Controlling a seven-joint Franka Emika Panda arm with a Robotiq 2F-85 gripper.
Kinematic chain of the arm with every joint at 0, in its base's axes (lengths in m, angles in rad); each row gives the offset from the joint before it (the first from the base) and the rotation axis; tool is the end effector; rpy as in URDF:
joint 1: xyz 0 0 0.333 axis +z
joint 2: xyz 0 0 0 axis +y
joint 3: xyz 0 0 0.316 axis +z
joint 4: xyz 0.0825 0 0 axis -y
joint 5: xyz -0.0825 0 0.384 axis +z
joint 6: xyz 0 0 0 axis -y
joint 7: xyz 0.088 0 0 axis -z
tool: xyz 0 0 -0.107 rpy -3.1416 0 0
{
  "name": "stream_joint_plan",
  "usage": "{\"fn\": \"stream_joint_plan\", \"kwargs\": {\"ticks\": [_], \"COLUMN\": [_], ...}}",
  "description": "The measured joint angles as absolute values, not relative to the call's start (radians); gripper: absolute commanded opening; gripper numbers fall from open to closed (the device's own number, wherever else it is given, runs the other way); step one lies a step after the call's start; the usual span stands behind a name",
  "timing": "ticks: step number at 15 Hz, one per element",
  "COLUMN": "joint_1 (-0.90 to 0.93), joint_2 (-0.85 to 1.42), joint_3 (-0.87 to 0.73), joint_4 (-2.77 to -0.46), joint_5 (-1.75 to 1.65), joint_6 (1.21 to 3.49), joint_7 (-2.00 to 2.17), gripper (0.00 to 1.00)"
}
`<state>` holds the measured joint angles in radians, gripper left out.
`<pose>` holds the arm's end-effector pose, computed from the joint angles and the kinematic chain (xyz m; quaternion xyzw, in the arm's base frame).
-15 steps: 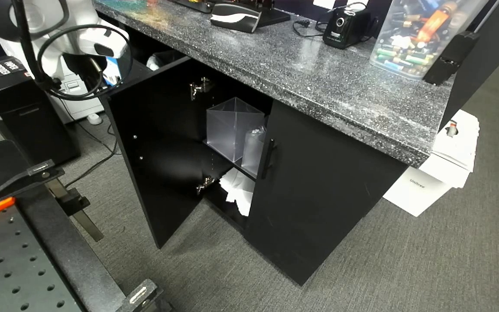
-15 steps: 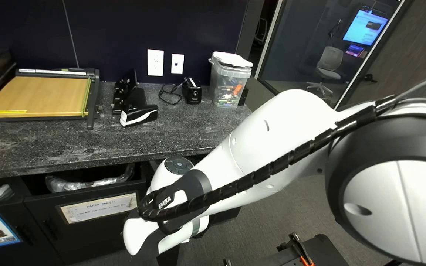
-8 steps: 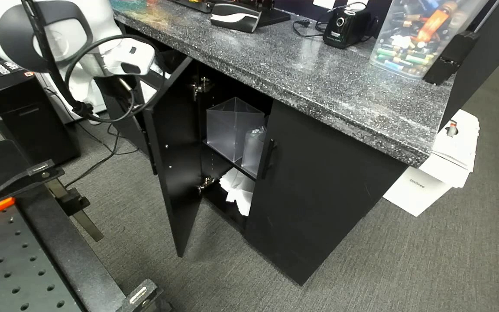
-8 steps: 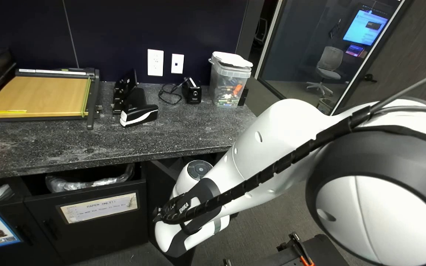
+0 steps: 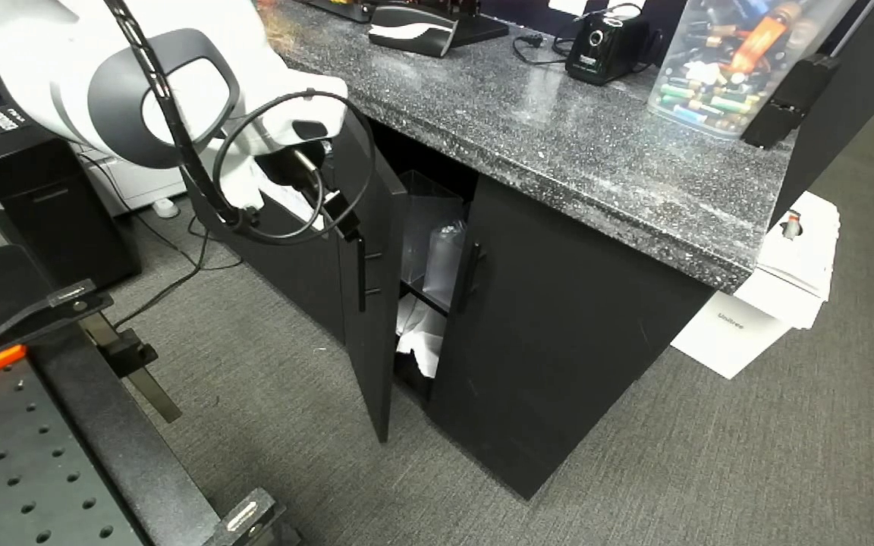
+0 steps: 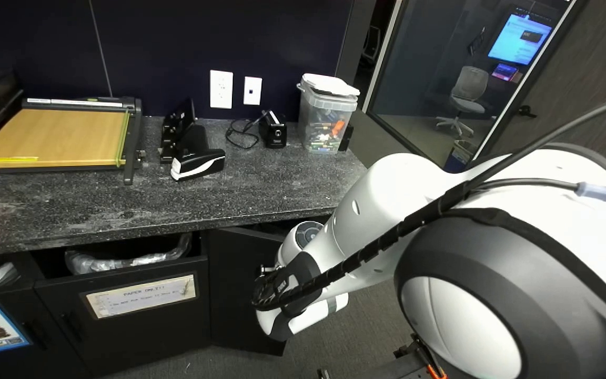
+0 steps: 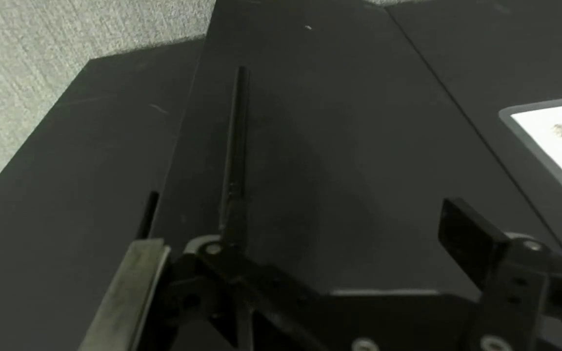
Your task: Close the left cabinet door
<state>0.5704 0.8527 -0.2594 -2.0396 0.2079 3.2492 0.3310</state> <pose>0.5710 0.1623 0.0758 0.9758 -0.0526 0.2121 0.0119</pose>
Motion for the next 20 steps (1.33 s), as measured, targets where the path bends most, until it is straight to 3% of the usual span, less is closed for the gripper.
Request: {"fn": "stream_joint_plan", "kwargs": {"ticks": [11,20], "joint_1": [0.692,0.732], "joint_2": [0.940,1.060], "joint_3": [-0.474,-0.569], "joint_4": [-1.976,-1.770], "joint_5": [0.325,0.388], "joint_6": [3.335,3.316], "joint_7": [0.330,0.347], "gripper": [1.00,1.00]}}
